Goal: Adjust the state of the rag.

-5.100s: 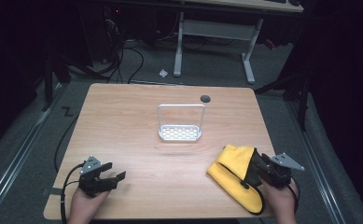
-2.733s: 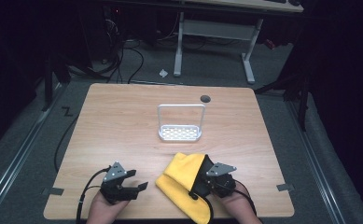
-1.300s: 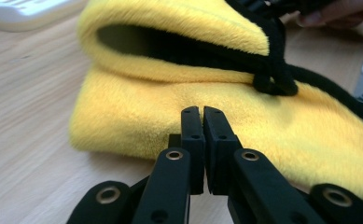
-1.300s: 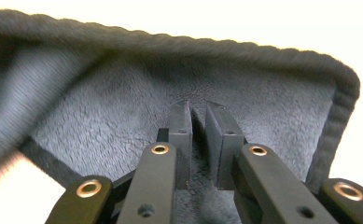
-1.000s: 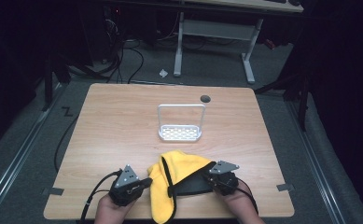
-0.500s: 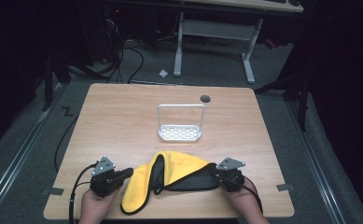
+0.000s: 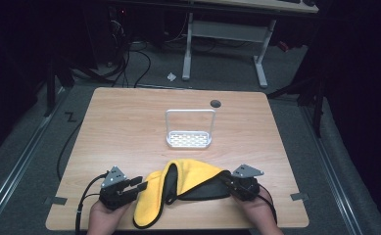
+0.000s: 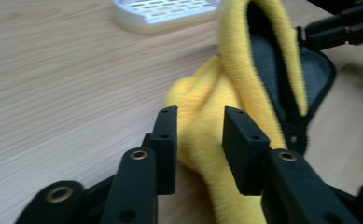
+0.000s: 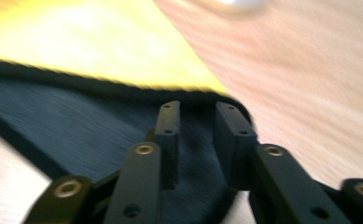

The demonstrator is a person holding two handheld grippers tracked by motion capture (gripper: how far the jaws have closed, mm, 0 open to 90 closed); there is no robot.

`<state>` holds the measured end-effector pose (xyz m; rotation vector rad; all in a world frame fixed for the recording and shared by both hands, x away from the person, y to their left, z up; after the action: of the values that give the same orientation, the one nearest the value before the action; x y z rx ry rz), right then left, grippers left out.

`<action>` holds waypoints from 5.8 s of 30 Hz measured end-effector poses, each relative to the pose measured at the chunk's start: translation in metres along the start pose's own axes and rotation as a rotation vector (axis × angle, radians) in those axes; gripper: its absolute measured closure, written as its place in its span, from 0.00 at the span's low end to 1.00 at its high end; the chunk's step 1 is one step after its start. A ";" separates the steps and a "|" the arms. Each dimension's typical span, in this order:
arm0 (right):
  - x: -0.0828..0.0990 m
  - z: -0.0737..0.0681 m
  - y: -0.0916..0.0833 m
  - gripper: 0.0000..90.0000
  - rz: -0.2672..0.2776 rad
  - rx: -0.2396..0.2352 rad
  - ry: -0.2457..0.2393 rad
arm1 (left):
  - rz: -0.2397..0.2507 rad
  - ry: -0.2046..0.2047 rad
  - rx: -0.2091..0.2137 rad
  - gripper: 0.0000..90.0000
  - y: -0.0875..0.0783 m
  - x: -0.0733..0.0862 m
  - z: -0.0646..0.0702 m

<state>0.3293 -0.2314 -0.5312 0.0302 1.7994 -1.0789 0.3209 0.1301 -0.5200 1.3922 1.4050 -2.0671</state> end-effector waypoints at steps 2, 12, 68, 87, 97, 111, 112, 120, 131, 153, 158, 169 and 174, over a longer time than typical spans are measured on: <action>-0.005 -0.010 0.002 0.67 0.024 -0.043 -0.016 | -0.009 0.007 0.024 0.62 0.003 0.000 0.008; -0.032 -0.081 0.036 0.48 0.038 -0.224 -0.133 | -0.094 0.115 0.054 0.45 0.024 0.011 0.043; -0.010 0.093 0.016 0.91 -0.019 0.240 0.122 | -0.095 0.026 0.064 0.51 0.031 0.017 0.006; -0.009 0.073 0.021 0.92 -0.043 0.240 0.059 | -0.106 0.072 0.058 0.91 0.062 -0.015 0.052; -0.011 0.059 0.009 0.91 -0.040 0.205 0.017 | 0.128 -0.015 0.104 0.92 -0.043 -0.063 0.026; -0.015 0.069 0.022 0.80 -0.040 0.211 0.054 | -0.094 -0.171 -0.138 0.81 0.034 -0.002 -0.059; -0.015 0.069 0.022 0.80 -0.040 0.211 0.054 | -0.094 -0.171 -0.138 0.78 0.034 -0.002 -0.059; -0.025 0.060 -0.010 0.60 0.085 0.176 0.095 | -0.044 -0.218 -0.181 0.61 0.014 -0.001 -0.074; -0.014 0.031 -0.044 0.64 0.139 0.135 0.038 | 0.059 -0.145 -0.164 0.70 -0.041 -0.004 -0.043; 0.042 -0.001 -0.027 0.98 -0.113 0.011 0.020 | -0.197 0.032 0.007 0.80 0.005 0.034 0.017; 0.056 -0.016 -0.042 0.94 -0.110 -0.004 0.027 | -0.207 0.042 0.029 0.77 0.000 0.037 0.023; 0.041 -0.016 -0.028 0.93 -0.102 0.026 -0.034 | -0.124 0.075 -0.023 1.00 0.011 0.015 0.018; 0.045 -0.017 -0.027 0.92 -0.113 0.020 -0.048 | -0.064 0.075 0.020 0.75 0.002 0.014 0.026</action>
<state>0.2823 -0.2551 -0.5457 -0.0855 1.7644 -1.1678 0.3013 0.1109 -0.5312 1.4660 1.4807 -2.0935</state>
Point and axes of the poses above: each handheld gripper's, and its own axes: y roughly forward along the jaws, x roughly out of its underside, z roughly to its right, the point moved 3 cm from there along y, roughly forward along the jaws, and after that the axes turned 15 degrees about -x, right-handed, at the moved point
